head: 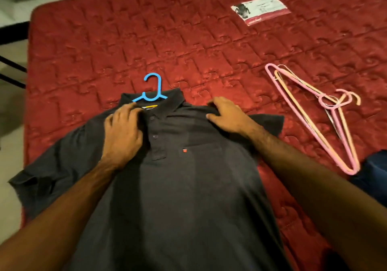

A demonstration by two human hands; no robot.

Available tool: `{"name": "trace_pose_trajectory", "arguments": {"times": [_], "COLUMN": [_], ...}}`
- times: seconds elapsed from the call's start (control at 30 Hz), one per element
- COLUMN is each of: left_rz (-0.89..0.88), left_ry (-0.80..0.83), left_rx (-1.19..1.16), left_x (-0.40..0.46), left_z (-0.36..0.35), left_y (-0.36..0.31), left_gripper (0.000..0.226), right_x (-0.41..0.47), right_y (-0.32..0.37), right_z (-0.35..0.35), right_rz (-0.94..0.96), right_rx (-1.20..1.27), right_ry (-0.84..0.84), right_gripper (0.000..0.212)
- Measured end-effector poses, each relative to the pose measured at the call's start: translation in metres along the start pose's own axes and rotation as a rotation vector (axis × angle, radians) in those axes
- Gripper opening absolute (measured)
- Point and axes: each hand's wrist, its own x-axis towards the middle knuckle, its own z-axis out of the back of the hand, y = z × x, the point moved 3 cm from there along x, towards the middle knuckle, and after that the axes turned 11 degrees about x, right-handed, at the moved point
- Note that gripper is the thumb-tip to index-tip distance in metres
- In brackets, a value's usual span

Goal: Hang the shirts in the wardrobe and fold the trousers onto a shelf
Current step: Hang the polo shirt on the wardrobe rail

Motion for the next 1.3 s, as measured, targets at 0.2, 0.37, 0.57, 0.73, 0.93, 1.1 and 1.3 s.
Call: {"name": "trace_pose_trajectory", "arguments": {"times": [0.2, 0.37, 0.57, 0.73, 0.93, 1.1, 1.3], "left_rz": [0.242, 0.167, 0.128, -0.072, -0.002, 0.058, 0.080], "left_ry": [0.334, 0.349, 0.080, -0.072, -0.134, -0.224, -0.450], "left_rx": [0.110, 0.174, 0.091, -0.163, -0.298, -0.372, -0.221], "left_x": [-0.005, 0.005, -0.006, -0.023, -0.067, -0.062, -0.007], "left_z": [-0.012, -0.002, 0.048, 0.183, 0.360, 0.505, 0.670], "left_y": [0.106, 0.114, 0.115, 0.151, 0.252, 0.338, 0.379], "left_gripper": [0.049, 0.035, 0.023, 0.028, 0.020, 0.025, 0.038], "right_x": [0.051, 0.065, 0.019, -0.064, -0.107, -0.091, -0.066], "right_y": [0.039, 0.054, 0.099, 0.194, 0.397, 0.561, 0.669], "right_z": [-0.027, -0.037, 0.015, 0.105, 0.175, 0.232, 0.304], "right_rz": [-0.055, -0.008, 0.233, 0.264, 0.444, 0.579, 0.779], "right_rx": [-0.165, -0.106, -0.075, -0.147, -0.106, 0.049, 0.250], "right_ry": [-0.040, -0.007, -0.137, -0.277, -0.348, -0.389, -0.390], "right_gripper": [0.053, 0.028, 0.008, 0.013, 0.013, 0.019, 0.013]}}
